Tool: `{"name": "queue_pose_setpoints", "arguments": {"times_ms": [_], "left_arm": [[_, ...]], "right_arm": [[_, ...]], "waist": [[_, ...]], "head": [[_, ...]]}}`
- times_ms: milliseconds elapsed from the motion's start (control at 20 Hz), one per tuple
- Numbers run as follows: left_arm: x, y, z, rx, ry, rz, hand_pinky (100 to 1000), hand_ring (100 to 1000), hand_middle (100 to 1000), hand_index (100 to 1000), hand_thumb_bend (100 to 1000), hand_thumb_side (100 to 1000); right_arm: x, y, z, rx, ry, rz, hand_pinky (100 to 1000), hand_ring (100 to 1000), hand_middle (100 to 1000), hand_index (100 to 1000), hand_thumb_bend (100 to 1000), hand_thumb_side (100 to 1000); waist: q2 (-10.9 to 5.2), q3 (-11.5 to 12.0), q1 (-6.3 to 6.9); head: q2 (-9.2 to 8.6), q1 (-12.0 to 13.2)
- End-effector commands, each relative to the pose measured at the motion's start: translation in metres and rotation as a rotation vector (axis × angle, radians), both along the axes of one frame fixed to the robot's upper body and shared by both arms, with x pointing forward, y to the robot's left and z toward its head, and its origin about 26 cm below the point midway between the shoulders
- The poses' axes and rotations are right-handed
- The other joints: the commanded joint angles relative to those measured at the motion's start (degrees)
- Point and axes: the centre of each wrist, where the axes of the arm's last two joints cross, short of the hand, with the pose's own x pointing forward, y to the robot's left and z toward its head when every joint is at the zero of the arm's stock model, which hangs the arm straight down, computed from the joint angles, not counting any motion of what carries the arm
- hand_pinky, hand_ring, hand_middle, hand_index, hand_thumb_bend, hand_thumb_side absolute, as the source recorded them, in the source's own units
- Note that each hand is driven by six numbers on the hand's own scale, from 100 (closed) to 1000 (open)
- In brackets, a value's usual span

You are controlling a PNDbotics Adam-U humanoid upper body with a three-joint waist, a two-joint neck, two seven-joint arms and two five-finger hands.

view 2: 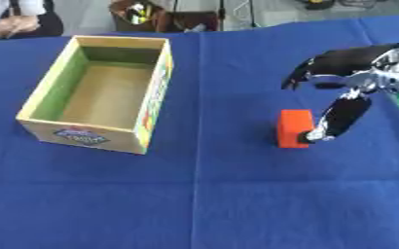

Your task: Pick up objects on the table and place them in the box.

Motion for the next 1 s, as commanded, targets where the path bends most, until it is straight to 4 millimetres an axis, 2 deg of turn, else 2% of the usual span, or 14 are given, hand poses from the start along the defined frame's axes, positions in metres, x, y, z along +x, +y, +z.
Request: {"name": "queue_pose_setpoints", "arguments": {"times_ms": [50,250,1000], "left_arm": [[-0.001,-0.001,0.007,0.012,-0.025,-0.006,428,625,546,817,378,842],[-0.001,-0.001,0.007,0.013,-0.026,-0.009,428,624,547,817,378,843],[0.000,-0.003,0.007,0.012,-0.027,-0.016,429,623,545,814,378,843]], "right_arm": [[-0.001,-0.005,0.007,-0.023,-0.038,-0.026,868,905,774,917,496,502],[0.000,-0.005,-0.001,-0.021,-0.049,-0.043,863,896,739,888,481,528],[0.008,-0.008,-0.023,0.015,-0.028,-0.075,846,868,649,833,454,521]], "waist": [[-0.85,-0.02,-0.14],[-0.75,0.10,-0.04],[-0.14,0.44,0.14]], "head": [[-0.65,-0.24],[-0.85,-0.26],[-1.36,-0.34]]}}
